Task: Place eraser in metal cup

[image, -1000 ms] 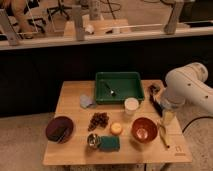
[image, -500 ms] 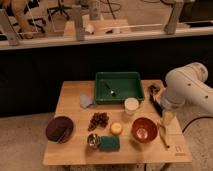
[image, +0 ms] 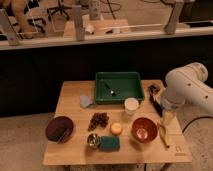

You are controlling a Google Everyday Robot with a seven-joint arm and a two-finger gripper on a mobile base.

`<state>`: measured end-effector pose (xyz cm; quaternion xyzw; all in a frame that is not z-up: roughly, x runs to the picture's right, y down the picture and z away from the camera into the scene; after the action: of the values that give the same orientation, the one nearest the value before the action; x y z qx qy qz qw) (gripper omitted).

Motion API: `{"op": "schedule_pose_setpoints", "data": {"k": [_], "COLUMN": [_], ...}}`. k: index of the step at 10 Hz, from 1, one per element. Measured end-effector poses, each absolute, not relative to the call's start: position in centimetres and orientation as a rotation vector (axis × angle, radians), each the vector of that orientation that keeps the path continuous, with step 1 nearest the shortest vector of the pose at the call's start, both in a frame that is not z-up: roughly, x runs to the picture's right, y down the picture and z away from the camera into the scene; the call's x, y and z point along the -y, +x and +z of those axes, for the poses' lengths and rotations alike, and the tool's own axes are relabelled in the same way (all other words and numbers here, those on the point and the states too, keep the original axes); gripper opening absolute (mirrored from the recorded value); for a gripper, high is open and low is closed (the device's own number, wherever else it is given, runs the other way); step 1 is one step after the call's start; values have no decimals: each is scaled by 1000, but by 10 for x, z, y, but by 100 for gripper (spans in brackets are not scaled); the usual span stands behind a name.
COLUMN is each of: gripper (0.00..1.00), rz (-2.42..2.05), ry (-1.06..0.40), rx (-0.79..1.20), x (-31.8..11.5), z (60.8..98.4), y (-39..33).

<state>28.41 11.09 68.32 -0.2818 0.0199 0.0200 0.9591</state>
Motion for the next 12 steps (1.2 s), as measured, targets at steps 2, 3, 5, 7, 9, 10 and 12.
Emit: {"op": "schedule_pose_setpoints", "data": {"k": [2,3,5,7,9,10,12], "gripper": [80,80,80,80,80,80,80], "rz": [-47,-100,-210,-319,-417,-452,-486], "ry": [-559,-554,-545,-530,-506,-497,-489], "rx": [-14,1,35,68,97,107,116], "x": [-101,-96,-91,-93,-100,-102,-105], "z": [681,679,675,670,661,658,654], "y": [260,239,189,140,89,72,55]}}
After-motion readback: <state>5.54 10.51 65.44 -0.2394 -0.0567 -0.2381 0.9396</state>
